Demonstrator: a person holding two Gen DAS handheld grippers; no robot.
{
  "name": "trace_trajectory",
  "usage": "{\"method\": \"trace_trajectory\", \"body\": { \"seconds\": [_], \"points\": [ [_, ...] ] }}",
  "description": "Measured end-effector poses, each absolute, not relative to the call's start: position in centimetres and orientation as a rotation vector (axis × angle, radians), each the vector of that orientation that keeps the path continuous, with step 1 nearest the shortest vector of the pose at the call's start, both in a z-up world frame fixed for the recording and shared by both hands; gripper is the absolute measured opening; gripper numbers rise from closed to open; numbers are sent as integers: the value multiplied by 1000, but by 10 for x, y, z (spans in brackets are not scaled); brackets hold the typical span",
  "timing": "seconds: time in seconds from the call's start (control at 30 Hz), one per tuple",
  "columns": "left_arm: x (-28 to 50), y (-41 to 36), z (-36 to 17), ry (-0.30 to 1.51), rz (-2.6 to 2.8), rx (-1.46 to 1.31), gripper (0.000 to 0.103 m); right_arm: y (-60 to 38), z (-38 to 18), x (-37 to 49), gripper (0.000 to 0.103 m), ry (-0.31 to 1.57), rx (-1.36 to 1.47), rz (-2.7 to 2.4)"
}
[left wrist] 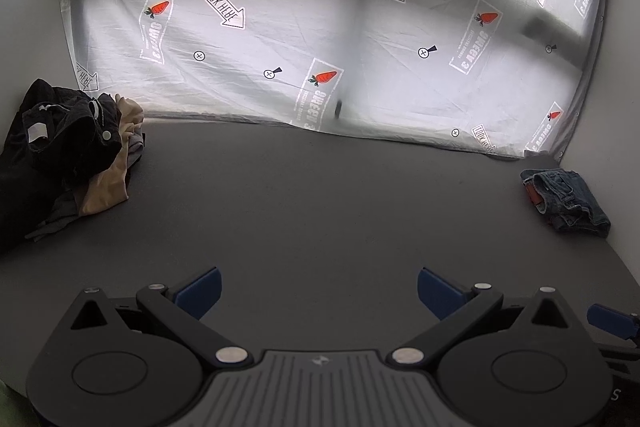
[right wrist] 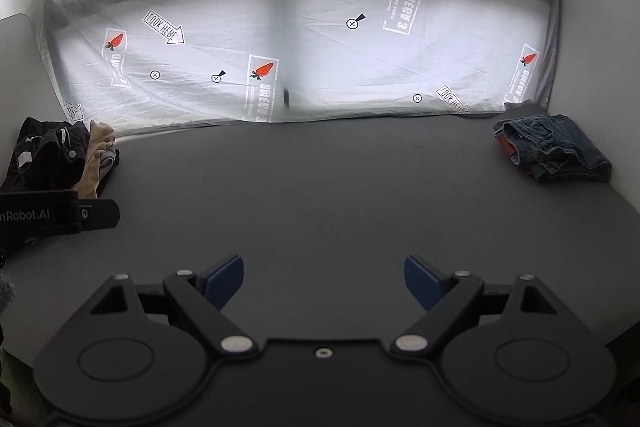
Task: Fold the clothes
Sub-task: 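Move both tools toward the clothes pile and the black cargo pants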
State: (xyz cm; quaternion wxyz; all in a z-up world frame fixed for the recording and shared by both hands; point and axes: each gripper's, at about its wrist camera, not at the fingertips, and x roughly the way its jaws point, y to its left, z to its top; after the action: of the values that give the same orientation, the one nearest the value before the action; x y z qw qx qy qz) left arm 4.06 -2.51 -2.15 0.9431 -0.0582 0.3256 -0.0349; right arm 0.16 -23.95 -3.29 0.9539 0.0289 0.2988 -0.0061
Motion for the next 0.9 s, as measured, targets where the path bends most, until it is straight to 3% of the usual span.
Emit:
{"method": "trace_trajectory", "body": {
  "seconds": [0.5,0.7,0.9],
  "points": [
    [127,-31,-18,735,172,-143,103,-244,-50,150,90,650,8,205],
    [135,19,-14,750,314,-246,103,-203,-58,187,90,695,-70,337],
    [143,107,-22,736,449,-345,103,-124,-56,207,90,613,-261,453]
  ]
}}
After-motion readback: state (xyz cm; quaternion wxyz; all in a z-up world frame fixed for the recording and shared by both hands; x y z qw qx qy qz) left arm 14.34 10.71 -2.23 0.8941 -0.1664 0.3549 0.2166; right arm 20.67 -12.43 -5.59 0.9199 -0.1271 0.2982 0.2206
